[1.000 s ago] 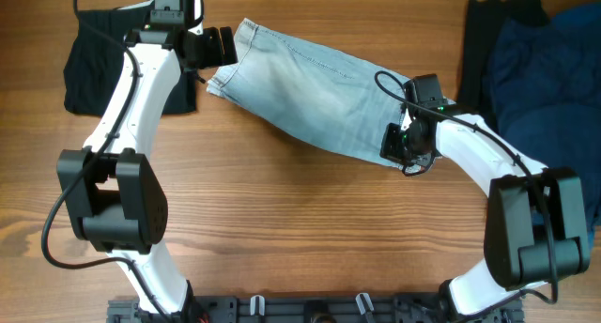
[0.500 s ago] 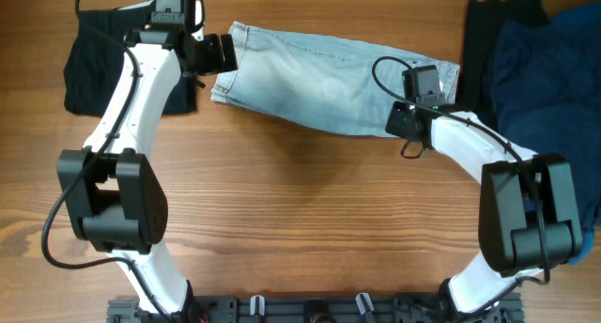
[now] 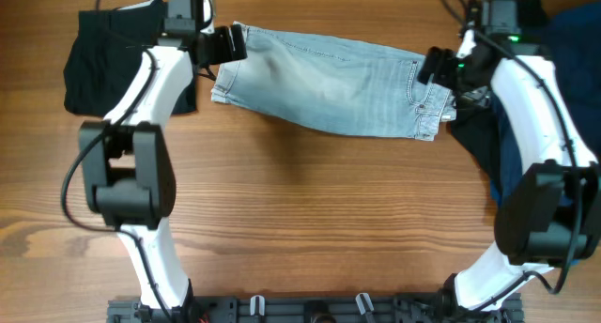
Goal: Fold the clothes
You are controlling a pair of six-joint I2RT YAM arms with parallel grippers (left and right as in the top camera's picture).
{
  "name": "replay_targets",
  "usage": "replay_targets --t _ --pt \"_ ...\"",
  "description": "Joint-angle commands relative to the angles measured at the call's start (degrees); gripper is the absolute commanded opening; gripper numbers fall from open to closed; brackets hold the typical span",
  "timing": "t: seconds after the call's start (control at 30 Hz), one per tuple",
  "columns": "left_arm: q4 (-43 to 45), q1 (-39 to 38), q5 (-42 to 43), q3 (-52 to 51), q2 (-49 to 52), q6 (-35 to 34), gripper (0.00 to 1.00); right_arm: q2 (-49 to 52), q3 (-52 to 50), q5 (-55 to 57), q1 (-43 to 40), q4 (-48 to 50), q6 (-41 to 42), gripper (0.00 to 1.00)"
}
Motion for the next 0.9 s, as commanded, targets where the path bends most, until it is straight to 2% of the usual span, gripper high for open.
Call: replay_targets --t 0.0,0.1,0.23,0.4,0.5,0.6,0.63,0.67,0.87 --pt "3.5 0.2 7.9 -0.7 6.8 2.2 1.00 2.5 0.5 -9.9 -4.5 0.3 -7.9 0.97" --pt "4.7 0.2 10.8 -0.7 9.8 4.0 1.00 4.0 0.4 -10.4 -5.3 0.4 -11.5 0.97" --pt "4.7 0.2 10.7 -0.7 12.4 4.0 0.97 6.7 -0.2 -12.3 -5.3 2.2 -11.3 0.96" --pt "2.4 0.2 9.6 -0.7 12.6 4.0 0.90 12.7 -0.2 -13.8 -5.3 2.7 -11.4 0.87" --pt "1.1 0.2 9.7 -0.7 12.6 4.0 0.82 14.2 -0.2 -13.8 -5.3 3.1 -11.5 0.86" --pt "1.0 0.3 9.7 -0.6 12.3 4.0 0.60 14.2 -0.2 -13.9 -5.3 3.9 -11.5 0.84" --pt "0.5 0.3 9.7 -0.6 12.0 4.0 0.50 14.3 -0.2 -14.3 -5.3 4.0 -11.5 0.82" --pt "-0.3 0.3 9.6 -0.6 11.5 4.0 0.45 14.5 -0.2 -14.3 -5.3 4.1 -11.5 0.80" --pt "-4.9 2.9 9.6 -0.6 7.1 4.0 0.46 16.4 -0.3 -14.4 -5.3 3.7 -11.5 0.79"
